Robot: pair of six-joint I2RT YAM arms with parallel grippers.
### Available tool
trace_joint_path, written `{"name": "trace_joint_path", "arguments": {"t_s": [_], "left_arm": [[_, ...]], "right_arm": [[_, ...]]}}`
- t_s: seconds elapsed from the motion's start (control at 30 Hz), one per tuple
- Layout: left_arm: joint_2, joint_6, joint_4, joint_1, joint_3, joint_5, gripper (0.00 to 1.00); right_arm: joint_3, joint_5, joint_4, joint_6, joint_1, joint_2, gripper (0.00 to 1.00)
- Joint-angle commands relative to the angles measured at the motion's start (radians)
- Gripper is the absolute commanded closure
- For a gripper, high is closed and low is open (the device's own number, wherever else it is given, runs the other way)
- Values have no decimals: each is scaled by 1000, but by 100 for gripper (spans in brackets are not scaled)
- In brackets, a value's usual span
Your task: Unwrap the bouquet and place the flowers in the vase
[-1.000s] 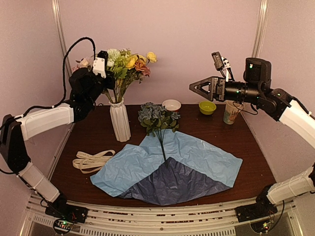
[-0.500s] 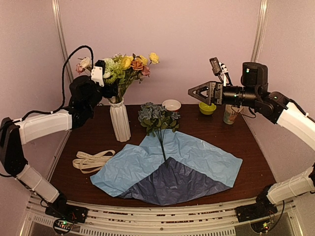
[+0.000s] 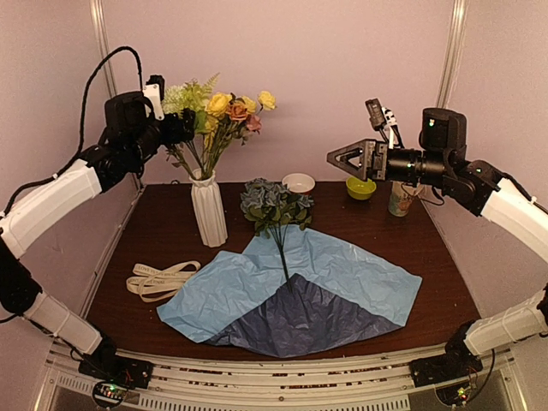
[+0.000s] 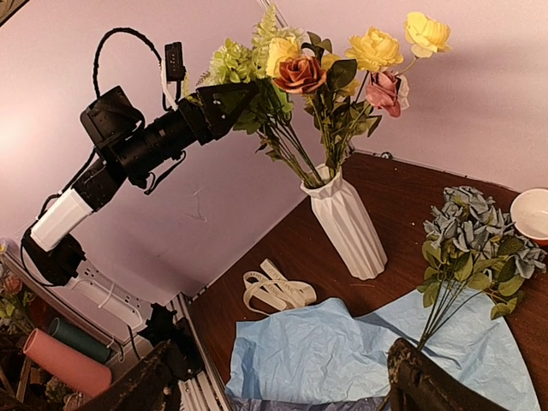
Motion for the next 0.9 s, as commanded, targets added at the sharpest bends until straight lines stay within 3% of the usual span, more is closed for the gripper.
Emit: {"name": "trace_joint_path", "arguments": {"t_s": [0.0,0.17,0.27,0.37,0.5,0.67,0.87], "left_arm": [[-43,-156,-297,-1,46,7,2],[-39,-68,-203,0,-37,51,2],[83,-48,-281,-1,128,82,2],[167,-152,-401,-2,288,95,1],[168,-328,-584,-2,400,110,2],[73,-447,-675,-3,322,212,2],[-8,-451,-637,-2,335,180,6]], "right_arm": [[-12,6,24,11,1,-15,17],[-28,-1,46,25,1,-16,18],[-4,-10,31,28,1,1,18],[19,-9,7,22,1,4,18],[7,15,-7,17,3,-27,18],[-35,42,-16,16,2,-72,18],[-49,42,-38,5,3,-78,18]]}}
